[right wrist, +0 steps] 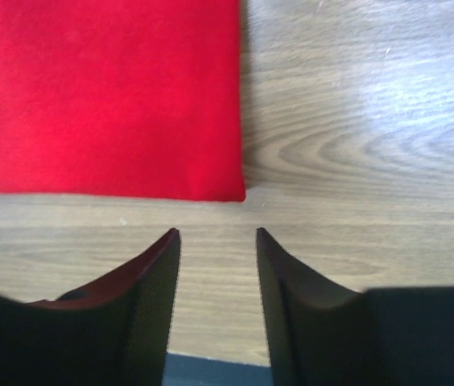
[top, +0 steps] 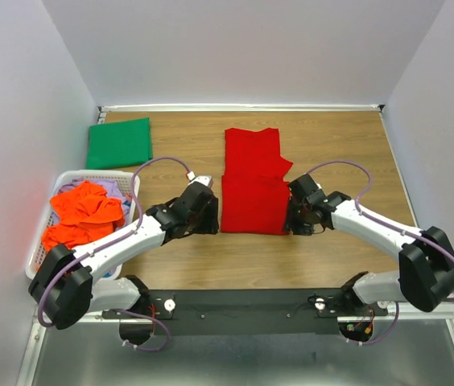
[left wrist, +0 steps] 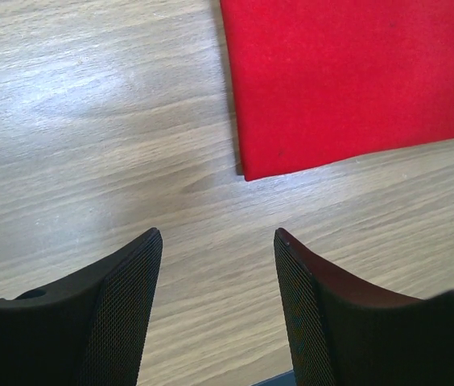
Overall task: Fold and stack the t-shirts
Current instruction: Fold the tshirt
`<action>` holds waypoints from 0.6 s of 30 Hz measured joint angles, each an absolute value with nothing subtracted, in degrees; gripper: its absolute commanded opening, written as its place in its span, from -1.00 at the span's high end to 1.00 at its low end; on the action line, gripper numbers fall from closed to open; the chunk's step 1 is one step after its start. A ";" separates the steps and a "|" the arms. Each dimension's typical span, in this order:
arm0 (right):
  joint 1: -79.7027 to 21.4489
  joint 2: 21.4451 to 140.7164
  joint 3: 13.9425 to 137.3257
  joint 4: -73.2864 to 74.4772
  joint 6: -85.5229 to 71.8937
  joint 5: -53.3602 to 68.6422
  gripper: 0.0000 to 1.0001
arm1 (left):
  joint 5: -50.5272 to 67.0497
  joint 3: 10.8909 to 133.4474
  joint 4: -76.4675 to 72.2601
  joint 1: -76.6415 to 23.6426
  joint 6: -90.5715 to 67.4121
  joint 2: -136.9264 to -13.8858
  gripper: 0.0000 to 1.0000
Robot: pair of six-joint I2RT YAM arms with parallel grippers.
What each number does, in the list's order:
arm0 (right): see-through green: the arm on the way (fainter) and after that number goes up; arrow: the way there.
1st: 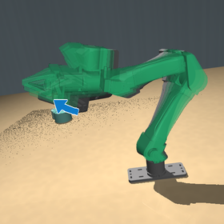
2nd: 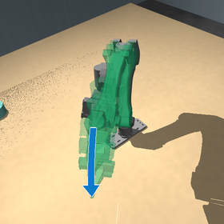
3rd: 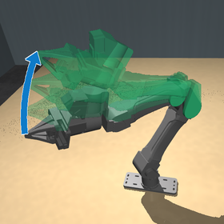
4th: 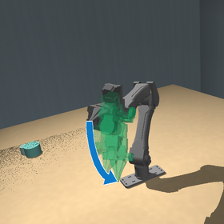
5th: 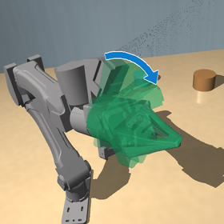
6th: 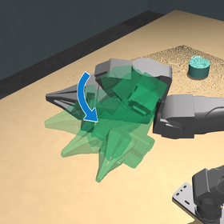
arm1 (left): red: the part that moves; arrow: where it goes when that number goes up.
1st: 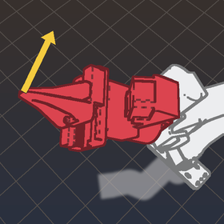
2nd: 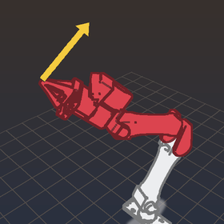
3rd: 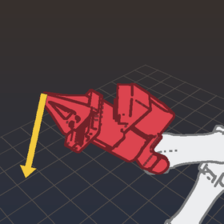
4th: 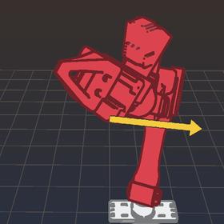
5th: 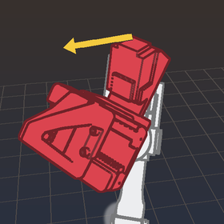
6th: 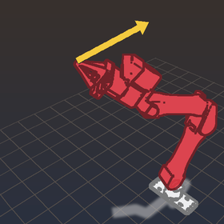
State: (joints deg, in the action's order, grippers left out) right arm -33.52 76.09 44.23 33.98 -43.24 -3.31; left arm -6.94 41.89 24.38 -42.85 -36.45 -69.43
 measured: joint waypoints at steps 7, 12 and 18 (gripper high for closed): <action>-33.69 80.62 44.38 31.97 -44.91 -4.99 0.16 | -7.97 42.13 23.27 -43.57 -36.93 -70.63 -0.33; -34.06 84.55 44.53 30.87 -45.52 -6.83 0.21 | -8.51 42.33 22.39 -43.90 -36.93 -71.66 -0.33; -34.81 85.89 45.15 29.91 -45.65 -8.56 0.41 | -8.80 42.33 21.82 -44.51 -36.93 -73.19 -0.32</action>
